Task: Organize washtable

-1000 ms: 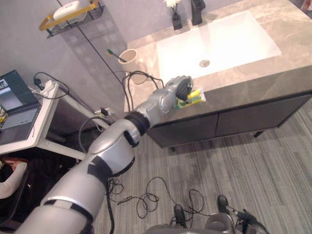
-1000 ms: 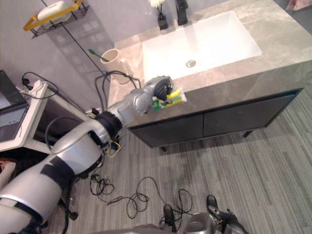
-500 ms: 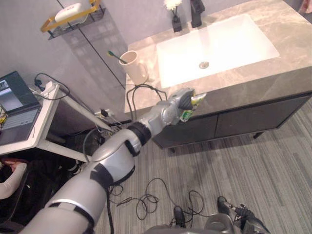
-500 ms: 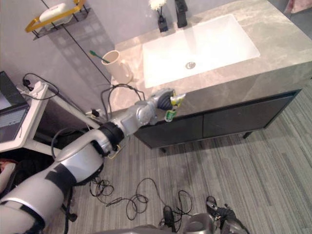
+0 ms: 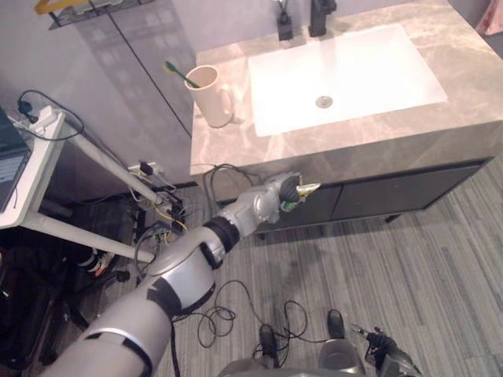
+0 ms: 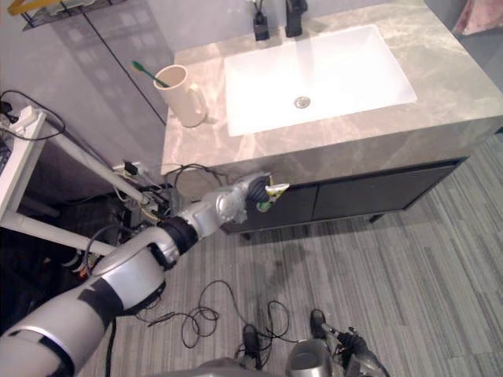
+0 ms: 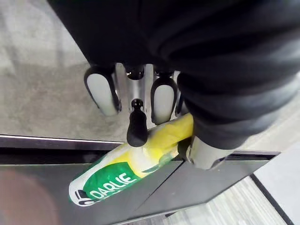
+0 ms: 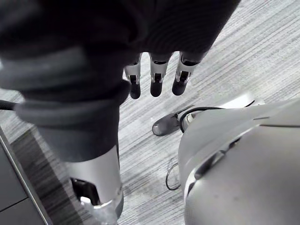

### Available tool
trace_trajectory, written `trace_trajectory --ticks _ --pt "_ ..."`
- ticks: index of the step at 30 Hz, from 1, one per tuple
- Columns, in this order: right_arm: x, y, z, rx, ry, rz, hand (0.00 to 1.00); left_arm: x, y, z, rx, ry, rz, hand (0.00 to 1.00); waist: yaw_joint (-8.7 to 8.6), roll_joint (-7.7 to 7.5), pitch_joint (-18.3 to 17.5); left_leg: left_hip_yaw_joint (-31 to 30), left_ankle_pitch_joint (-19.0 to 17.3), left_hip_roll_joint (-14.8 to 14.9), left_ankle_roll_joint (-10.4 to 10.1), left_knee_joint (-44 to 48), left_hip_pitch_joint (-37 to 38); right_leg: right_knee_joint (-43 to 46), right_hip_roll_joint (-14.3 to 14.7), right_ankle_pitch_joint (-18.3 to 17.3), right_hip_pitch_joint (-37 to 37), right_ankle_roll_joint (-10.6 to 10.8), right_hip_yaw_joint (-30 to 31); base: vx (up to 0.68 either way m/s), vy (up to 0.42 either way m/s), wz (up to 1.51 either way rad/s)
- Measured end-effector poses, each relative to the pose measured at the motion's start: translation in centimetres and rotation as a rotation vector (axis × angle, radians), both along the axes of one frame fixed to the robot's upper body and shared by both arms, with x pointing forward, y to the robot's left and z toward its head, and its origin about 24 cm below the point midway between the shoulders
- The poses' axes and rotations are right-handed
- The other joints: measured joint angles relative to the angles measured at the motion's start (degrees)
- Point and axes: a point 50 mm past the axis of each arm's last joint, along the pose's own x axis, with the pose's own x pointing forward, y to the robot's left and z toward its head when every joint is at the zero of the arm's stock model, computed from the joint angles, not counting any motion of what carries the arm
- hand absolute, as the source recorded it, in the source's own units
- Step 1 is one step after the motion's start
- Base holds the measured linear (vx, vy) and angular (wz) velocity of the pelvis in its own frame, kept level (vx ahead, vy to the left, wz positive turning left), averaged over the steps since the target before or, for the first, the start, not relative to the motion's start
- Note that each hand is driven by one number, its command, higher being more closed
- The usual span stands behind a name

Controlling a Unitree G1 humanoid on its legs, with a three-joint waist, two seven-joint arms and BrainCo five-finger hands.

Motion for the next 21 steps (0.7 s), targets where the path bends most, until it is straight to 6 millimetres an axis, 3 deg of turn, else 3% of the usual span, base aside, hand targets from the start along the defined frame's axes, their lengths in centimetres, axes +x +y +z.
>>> trace_trajectory --ticks 4,8,13,18,21 --pt "-2.6 0.1 -0.3 -0.018 0.089 0.121 0.0 -0.2 0.7 1.5 0.041 -0.085 -0.062 1.0 -0.05 -1.27 -0.58 0.36 0.01 0.07 0.01 -0.02 0.14 0.01 0.05 0.02 -0.01 -0.01 0.26 -0.02 0.001 -0.04" --pt "-3.0 0.2 -0.4 -0.019 0.102 0.145 0.0 -1.2 0.8 3.1 0.021 -0.151 -0.136 1.0 0.96 -2.04 -1.12 0.39 0.03 0.31 0.04 -0.03 0.17 0.0 0.3 0.08 -0.01 -0.1 0.19 0.0 0.0 0.0" --pt "-4.2 0.5 -0.6 -0.009 0.131 0.138 0.0 -4.6 1.1 5.0 -0.122 -0.204 -0.262 1.0 3.08 -3.01 -4.13 -0.63 0.04 0.33 0.02 0.01 -0.52 0.17 0.26 0.07 -0.52 -0.1 -0.17 0.02 -0.002 0.05" --pt "-4.4 1.2 -0.8 0.011 0.138 0.146 0.0 -5.4 2.2 5.2 -0.168 -0.215 -0.249 1.0 3.12 -5.05 -6.51 -0.77 0.05 0.2 0.03 0.01 -0.28 1.0 -0.12 0.07 -0.58 -0.1 -0.13 0.01 0.007 0.02" --pt "-4.6 1.3 -0.8 0.014 0.146 0.152 0.0 -5.9 2.4 5.6 -0.196 -0.225 -0.26 1.0 3.21 -5.45 -7.38 -0.93 0.02 0.16 0.06 -0.06 -0.18 1.42 -0.14 0.06 -0.61 -0.1 -0.03 0.0 0.0 0.0"
